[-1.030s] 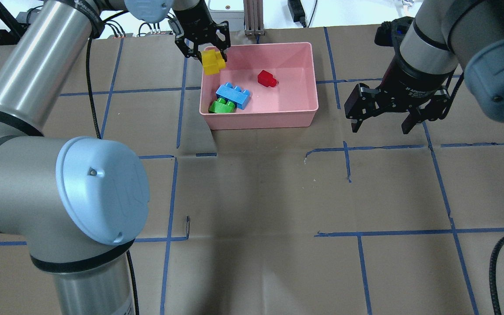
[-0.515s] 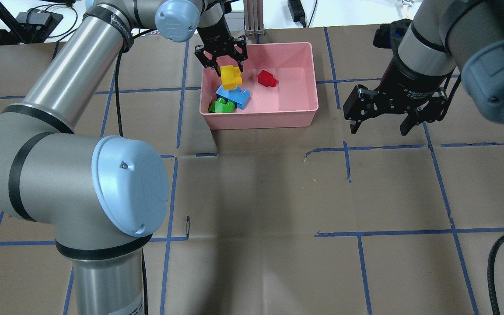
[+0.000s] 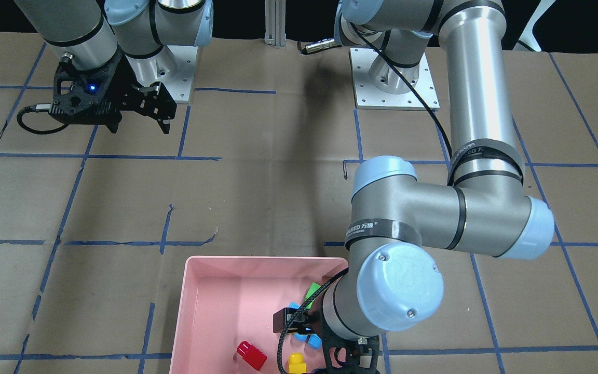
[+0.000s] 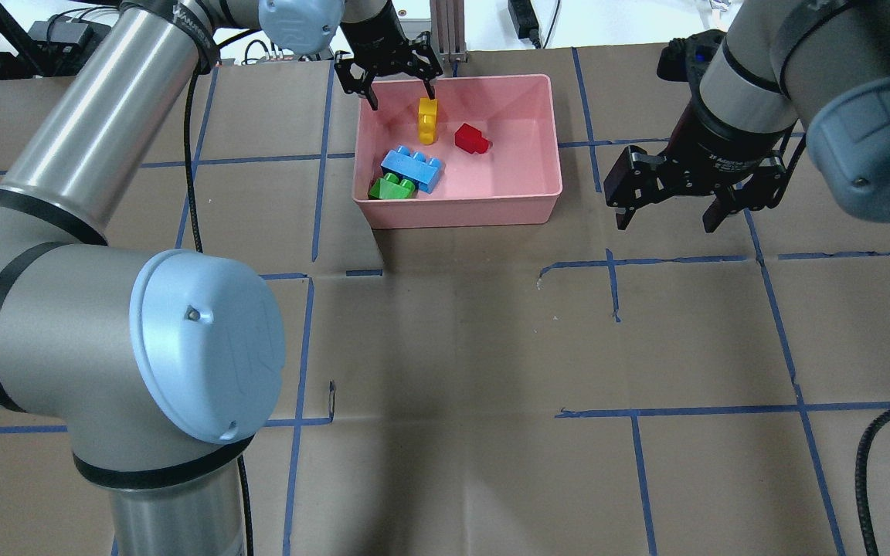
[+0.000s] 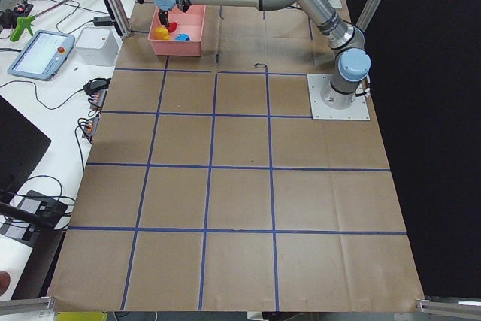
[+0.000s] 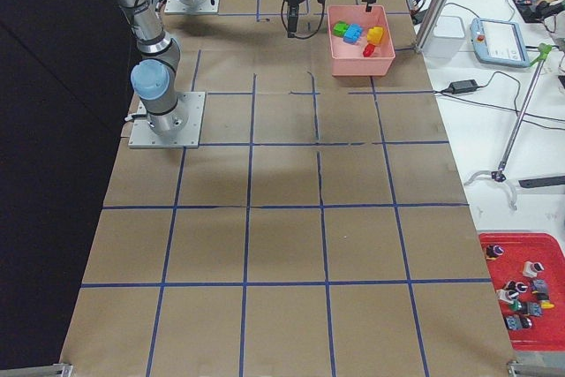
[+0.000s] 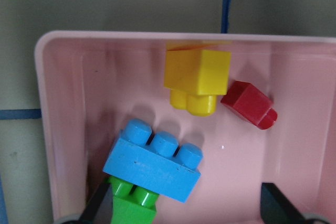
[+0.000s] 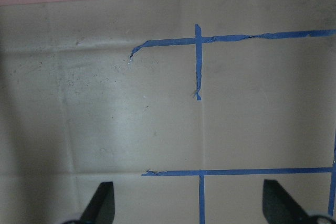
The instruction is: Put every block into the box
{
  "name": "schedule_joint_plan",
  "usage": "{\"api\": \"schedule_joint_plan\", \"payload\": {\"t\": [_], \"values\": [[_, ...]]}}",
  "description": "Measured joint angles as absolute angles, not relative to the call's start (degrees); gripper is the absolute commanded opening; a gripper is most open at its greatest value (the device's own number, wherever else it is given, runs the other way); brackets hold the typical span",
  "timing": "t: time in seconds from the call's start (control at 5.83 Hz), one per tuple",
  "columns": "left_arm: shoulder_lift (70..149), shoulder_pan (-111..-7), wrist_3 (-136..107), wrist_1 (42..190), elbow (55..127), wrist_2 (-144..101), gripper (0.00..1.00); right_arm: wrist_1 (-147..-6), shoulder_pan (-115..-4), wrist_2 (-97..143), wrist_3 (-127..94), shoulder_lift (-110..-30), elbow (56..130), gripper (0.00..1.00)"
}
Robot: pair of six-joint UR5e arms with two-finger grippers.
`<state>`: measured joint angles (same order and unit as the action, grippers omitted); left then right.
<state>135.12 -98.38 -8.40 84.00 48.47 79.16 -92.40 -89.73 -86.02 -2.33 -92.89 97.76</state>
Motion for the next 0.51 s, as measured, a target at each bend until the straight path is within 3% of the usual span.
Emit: {"api": "schedule_joint_plan", "payload": {"t": [0.51], "values": [[123.9, -95.4, -7.6, 85.0, 55.5, 84.2, 0.99, -94.2, -89.7, -86.0, -2.5, -91.2, 97.8, 1.0]]}}
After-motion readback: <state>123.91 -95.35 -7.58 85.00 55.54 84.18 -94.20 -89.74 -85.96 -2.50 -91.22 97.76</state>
